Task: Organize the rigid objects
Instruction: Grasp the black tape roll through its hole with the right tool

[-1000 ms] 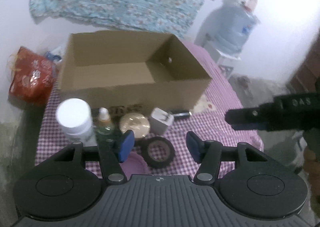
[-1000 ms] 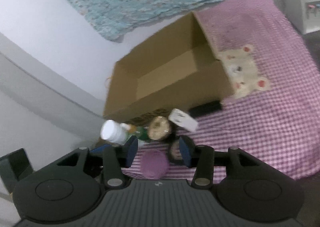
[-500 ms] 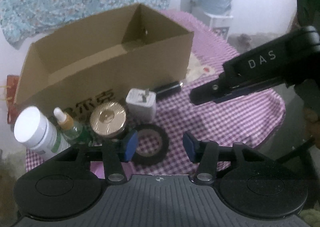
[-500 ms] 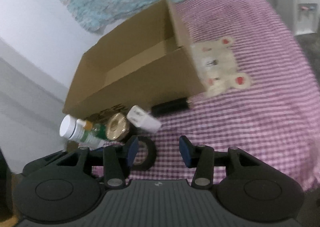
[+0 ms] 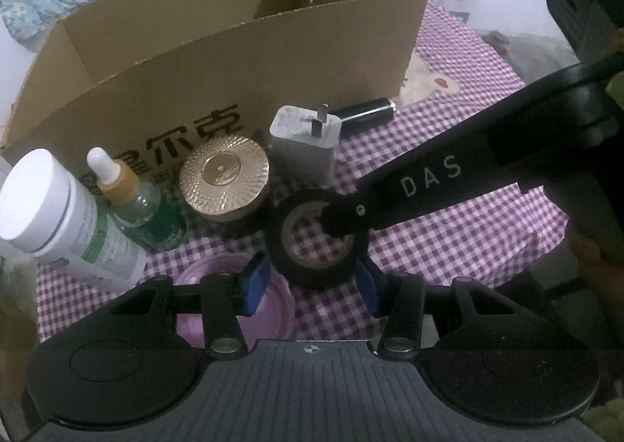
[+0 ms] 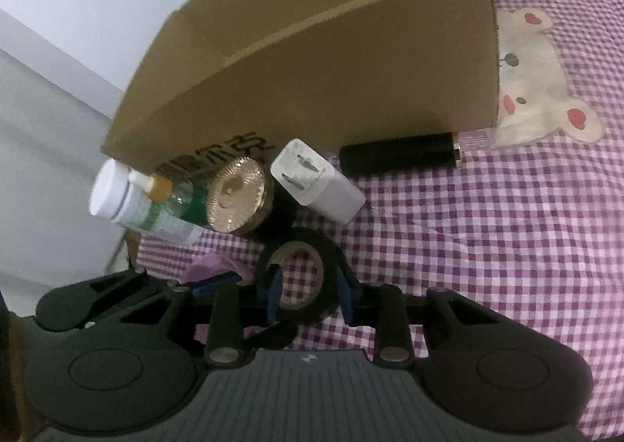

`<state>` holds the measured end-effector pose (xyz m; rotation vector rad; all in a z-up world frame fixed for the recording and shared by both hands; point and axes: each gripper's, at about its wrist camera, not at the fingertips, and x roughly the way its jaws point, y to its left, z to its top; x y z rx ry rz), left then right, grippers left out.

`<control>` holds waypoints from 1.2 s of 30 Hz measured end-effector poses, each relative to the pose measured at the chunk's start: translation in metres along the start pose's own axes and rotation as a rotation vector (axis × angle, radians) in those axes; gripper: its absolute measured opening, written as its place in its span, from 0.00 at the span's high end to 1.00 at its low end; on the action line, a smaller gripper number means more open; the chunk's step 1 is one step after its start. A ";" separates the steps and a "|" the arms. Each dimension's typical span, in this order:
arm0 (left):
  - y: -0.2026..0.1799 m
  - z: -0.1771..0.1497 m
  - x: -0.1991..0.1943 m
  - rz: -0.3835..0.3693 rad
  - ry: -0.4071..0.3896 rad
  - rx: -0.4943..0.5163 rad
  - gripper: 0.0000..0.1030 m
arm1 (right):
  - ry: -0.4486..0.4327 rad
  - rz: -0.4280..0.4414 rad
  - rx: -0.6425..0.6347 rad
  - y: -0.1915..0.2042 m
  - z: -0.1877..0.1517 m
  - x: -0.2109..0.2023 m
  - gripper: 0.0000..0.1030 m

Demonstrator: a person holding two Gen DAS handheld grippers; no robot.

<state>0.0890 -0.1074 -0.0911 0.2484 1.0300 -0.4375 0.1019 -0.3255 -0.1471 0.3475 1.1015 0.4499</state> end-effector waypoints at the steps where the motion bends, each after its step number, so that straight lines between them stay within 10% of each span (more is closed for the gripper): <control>1: 0.000 0.001 0.001 0.005 -0.003 0.001 0.52 | -0.003 -0.005 -0.010 0.001 0.001 0.000 0.71; 36: -0.033 0.012 0.032 -0.045 0.008 0.135 0.39 | -0.023 -0.070 0.065 -0.040 -0.006 -0.011 0.82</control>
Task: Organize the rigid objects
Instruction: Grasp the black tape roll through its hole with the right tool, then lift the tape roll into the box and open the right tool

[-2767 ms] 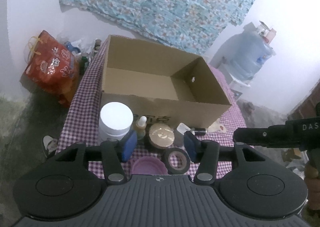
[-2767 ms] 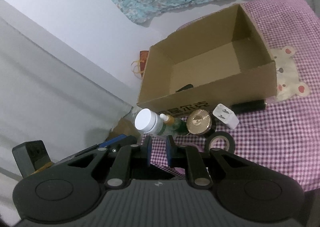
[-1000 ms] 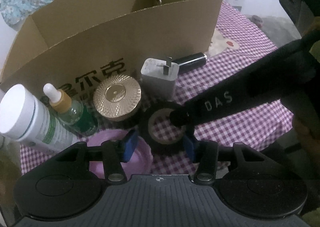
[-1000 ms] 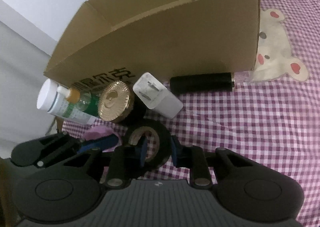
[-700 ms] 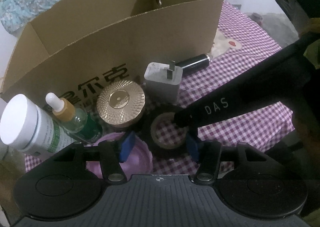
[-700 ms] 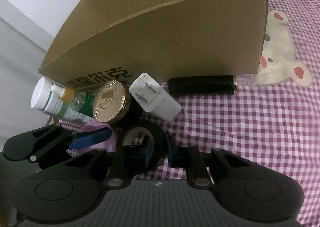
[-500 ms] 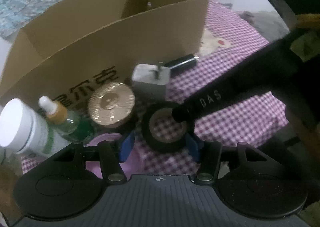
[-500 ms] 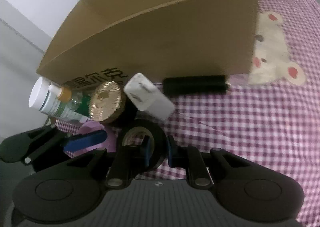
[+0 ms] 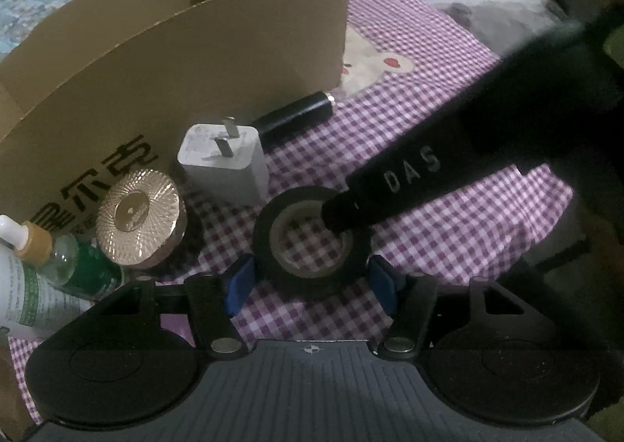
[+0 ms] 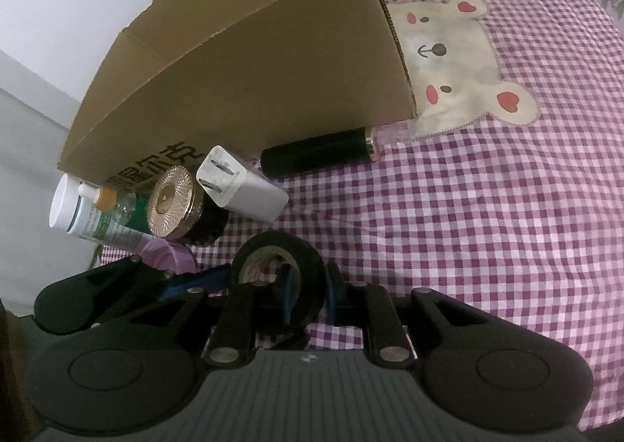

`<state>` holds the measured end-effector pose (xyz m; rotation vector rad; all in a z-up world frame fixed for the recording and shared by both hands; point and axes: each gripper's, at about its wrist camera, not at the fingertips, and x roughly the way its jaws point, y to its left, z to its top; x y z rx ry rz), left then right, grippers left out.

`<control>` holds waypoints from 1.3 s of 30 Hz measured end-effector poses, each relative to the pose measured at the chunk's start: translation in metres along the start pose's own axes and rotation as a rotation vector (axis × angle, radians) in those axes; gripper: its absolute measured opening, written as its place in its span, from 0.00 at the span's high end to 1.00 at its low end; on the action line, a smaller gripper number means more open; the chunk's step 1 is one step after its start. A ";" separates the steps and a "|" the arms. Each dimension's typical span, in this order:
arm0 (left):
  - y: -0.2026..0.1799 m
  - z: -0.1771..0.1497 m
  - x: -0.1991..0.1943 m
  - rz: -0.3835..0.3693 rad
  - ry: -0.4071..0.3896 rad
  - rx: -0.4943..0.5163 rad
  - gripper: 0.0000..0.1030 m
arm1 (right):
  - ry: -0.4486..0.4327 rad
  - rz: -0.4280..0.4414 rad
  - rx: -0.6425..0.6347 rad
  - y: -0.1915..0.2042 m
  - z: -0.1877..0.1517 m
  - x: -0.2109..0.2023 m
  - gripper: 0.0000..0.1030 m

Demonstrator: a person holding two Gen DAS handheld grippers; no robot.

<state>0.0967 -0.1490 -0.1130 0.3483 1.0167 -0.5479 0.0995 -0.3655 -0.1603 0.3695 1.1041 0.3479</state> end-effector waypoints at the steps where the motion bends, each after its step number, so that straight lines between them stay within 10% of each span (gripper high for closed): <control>1: 0.001 0.001 0.001 -0.004 -0.004 -0.014 0.39 | -0.004 0.000 -0.005 0.000 0.000 0.000 0.82; 24: 0.046 0.035 -0.142 0.161 -0.324 -0.130 0.40 | -0.310 0.077 -0.269 0.120 0.035 -0.109 0.83; 39: 0.180 0.112 -0.049 0.175 0.000 -0.382 0.40 | 0.036 0.220 -0.183 0.139 0.226 0.050 0.83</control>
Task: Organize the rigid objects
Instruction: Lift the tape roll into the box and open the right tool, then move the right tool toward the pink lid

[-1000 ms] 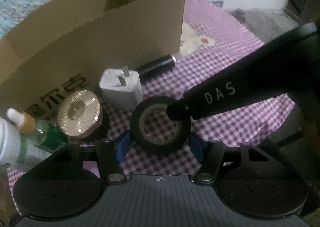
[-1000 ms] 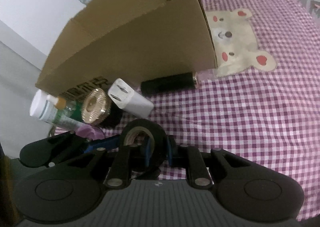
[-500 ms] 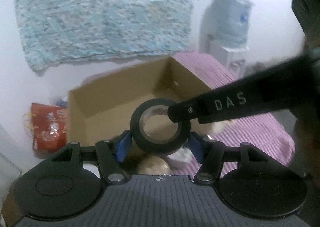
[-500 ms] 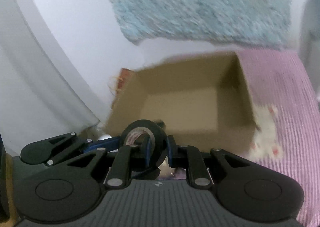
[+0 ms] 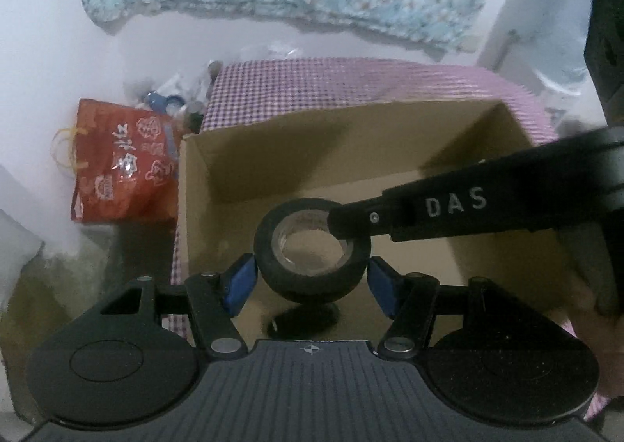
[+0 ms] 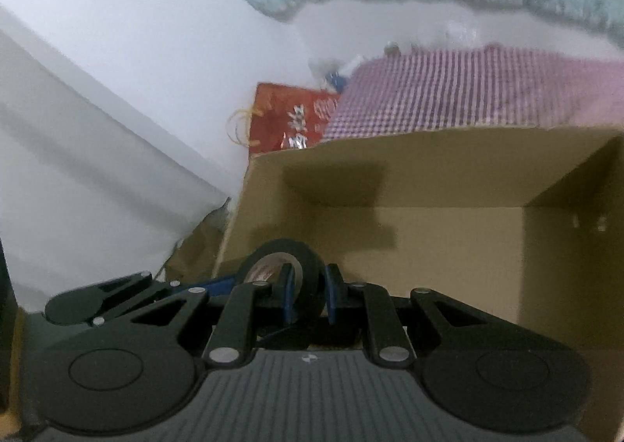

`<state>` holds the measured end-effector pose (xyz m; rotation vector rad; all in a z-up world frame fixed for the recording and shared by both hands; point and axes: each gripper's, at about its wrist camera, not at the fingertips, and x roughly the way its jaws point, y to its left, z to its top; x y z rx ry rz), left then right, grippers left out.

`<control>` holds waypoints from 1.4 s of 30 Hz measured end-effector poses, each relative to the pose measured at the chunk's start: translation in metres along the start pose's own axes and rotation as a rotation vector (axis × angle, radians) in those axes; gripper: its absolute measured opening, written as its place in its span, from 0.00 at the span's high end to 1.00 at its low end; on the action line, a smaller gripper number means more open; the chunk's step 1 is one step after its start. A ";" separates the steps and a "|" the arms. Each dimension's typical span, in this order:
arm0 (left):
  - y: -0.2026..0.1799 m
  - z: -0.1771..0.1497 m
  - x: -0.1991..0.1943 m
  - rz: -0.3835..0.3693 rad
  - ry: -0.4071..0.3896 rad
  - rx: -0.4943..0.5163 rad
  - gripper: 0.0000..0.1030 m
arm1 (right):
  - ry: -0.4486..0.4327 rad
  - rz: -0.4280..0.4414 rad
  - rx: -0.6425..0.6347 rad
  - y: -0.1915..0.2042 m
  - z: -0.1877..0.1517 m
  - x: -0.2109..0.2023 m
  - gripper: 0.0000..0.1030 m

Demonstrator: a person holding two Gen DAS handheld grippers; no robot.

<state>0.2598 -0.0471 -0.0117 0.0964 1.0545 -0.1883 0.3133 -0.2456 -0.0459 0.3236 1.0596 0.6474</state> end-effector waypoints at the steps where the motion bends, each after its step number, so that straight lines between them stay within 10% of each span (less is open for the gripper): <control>1: 0.000 0.003 0.007 0.013 0.012 0.004 0.40 | 0.013 0.006 0.014 -0.007 0.006 0.009 0.83; 16: -0.007 0.014 0.038 0.136 0.056 0.079 0.39 | 0.101 0.055 0.159 -0.053 0.006 0.077 0.83; 26: -0.003 -0.008 -0.044 0.025 -0.097 0.042 0.37 | -0.073 0.139 0.180 -0.038 -0.022 -0.045 0.82; 35: 0.003 -0.069 -0.128 -0.119 -0.255 0.004 0.31 | -0.271 0.182 0.188 -0.019 -0.119 -0.181 0.81; 42: 0.001 -0.129 -0.127 -0.151 -0.221 0.030 0.25 | -0.273 0.127 0.248 -0.021 -0.206 -0.174 0.81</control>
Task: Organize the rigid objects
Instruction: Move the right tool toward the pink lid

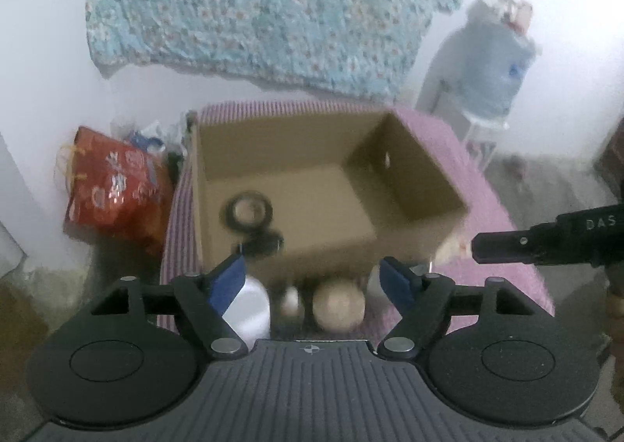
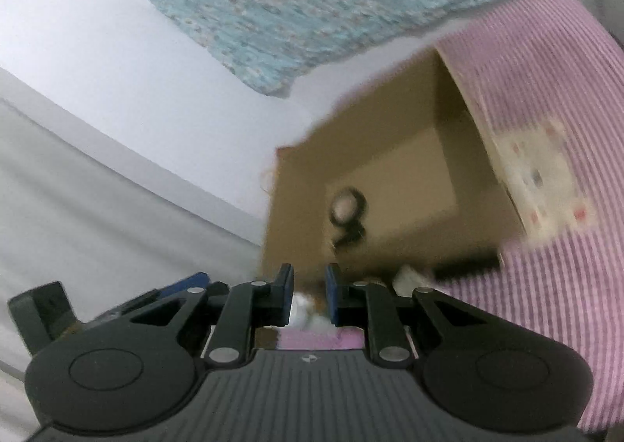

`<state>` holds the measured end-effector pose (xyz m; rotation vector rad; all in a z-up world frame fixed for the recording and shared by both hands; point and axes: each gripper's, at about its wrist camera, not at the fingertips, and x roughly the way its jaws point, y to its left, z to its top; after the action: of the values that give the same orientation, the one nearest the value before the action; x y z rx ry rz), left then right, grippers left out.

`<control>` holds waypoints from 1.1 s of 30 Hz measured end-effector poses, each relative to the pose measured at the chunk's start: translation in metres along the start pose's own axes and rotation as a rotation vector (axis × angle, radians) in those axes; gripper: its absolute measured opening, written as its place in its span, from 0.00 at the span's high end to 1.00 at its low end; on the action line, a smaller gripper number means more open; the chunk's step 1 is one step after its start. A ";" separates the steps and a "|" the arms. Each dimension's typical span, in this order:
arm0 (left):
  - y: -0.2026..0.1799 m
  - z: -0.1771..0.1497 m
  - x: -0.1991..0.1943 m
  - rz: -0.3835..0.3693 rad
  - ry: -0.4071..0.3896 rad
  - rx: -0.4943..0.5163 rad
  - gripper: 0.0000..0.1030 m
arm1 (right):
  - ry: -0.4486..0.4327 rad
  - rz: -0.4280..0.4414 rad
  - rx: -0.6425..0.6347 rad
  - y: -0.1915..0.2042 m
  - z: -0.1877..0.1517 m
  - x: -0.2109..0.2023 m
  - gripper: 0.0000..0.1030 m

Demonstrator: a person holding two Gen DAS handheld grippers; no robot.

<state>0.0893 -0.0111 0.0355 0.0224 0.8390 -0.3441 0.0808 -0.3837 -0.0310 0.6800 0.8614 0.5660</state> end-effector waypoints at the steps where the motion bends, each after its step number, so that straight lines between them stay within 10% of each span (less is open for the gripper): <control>1: -0.002 -0.008 0.006 0.001 0.028 0.004 0.25 | 0.016 -0.018 0.000 -0.003 -0.011 0.005 0.80; 12: -0.029 -0.064 0.084 0.043 0.271 0.131 0.25 | 0.200 -0.160 -0.013 -0.015 -0.064 0.088 0.79; 20: -0.026 -0.082 0.103 0.068 0.311 0.165 0.23 | 0.234 -0.211 -0.104 -0.008 -0.074 0.126 0.60; 33: -0.025 -0.088 0.126 0.082 0.345 0.179 0.23 | 0.271 -0.280 -0.162 -0.017 -0.083 0.164 0.66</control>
<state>0.0955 -0.0574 -0.1127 0.2885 1.1423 -0.3417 0.1023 -0.2561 -0.1625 0.3304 1.1291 0.4741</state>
